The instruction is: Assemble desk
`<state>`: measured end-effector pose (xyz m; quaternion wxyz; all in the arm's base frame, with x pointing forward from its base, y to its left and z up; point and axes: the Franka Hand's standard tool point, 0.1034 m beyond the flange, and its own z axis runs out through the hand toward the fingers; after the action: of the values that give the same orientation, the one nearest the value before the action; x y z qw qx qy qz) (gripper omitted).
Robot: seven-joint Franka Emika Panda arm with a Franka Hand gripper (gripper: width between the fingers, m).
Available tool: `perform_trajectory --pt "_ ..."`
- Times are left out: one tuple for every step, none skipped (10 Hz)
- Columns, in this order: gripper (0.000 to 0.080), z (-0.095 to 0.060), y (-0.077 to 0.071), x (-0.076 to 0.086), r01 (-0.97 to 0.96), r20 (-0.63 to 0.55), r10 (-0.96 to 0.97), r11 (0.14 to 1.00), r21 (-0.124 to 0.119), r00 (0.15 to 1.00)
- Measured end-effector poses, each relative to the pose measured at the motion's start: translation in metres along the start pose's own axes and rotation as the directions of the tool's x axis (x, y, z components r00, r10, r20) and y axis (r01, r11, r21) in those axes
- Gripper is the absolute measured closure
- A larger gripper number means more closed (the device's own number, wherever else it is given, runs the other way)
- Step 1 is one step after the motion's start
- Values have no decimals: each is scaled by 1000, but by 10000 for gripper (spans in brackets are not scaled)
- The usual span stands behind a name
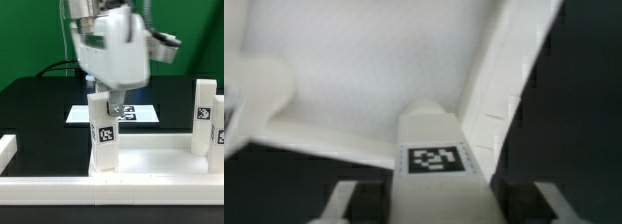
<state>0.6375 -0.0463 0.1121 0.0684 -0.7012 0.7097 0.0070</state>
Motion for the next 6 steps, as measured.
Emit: perform_trajectory --pt "510 0 0 1 -71 -1 71 997 7 997" --pt "510 0 0 1 -99 -1 99 995 7 995" --pt "510 0 0 1 -107 -1 107 994 7 994" --pt "510 1 0 1 -94 -2 94 996 7 996" --pt "298 1 1 3 29 -4 -29 1000 3 1000" --pt "182 2 6 9 284 7 -284 959 -11 959"
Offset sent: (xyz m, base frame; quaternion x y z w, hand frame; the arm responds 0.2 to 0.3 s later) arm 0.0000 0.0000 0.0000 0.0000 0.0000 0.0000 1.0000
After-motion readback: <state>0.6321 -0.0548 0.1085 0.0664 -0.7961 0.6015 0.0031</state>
